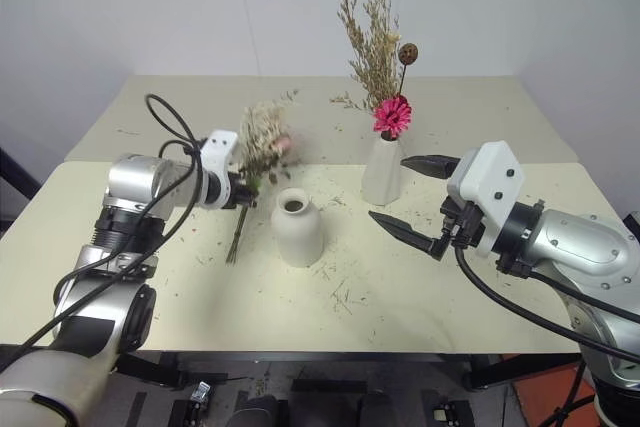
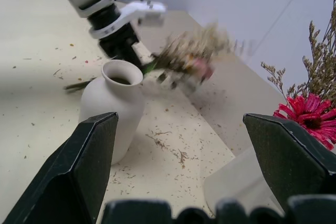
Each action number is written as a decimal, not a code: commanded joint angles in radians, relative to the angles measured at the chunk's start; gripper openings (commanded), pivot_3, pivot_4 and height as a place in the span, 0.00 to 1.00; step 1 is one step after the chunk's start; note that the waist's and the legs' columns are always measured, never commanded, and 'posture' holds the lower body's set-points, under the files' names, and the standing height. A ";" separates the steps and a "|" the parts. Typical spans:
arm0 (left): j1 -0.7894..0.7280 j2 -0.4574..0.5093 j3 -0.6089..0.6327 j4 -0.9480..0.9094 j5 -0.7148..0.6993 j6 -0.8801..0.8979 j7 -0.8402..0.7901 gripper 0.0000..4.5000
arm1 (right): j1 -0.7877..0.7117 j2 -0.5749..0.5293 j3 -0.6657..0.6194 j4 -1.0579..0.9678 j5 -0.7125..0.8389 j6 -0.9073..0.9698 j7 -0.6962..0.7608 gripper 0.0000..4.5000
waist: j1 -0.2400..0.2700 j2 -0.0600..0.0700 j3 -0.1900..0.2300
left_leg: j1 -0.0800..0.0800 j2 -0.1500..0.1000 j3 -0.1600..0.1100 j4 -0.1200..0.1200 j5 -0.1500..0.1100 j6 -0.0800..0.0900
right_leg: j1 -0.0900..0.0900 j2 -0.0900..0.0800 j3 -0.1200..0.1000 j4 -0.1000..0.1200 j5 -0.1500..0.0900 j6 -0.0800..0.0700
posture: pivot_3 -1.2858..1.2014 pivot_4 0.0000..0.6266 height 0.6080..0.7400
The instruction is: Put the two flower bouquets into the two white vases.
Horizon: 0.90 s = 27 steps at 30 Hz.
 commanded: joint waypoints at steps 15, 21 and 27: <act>-0.025 0.039 0.356 -0.173 -0.611 -0.379 -0.762 0.02 | 0.312 -0.042 -0.298 -0.137 0.156 0.022 0.098 1.00 | 0.002 0.001 0.000 | 0.011 0.000 0.000 0.000 0.000 0.000 | 0.014 0.000 -0.001 -0.005 0.001 0.002 | 0.52 0.24 1.00; -0.041 0.015 0.225 -0.075 -0.560 -0.411 -0.899 0.02 | 0.354 0.000 -0.290 -0.182 0.109 0.013 0.021 1.00 | 0.000 -0.001 0.000 | 0.011 0.000 0.000 0.001 0.000 -0.001 | 0.015 0.000 -0.002 -0.004 0.001 0.003 | 0.52 0.24 1.00; -0.029 0.012 0.126 -0.042 -0.453 -0.517 -0.965 0.02 | 0.396 0.020 -0.312 -0.219 0.093 0.011 -0.010 1.00 | -0.004 0.000 0.000 | 0.010 0.000 -0.001 0.000 0.000 0.000 | 0.014 0.001 -0.001 -0.005 0.001 0.003 | 0.52 0.24 1.00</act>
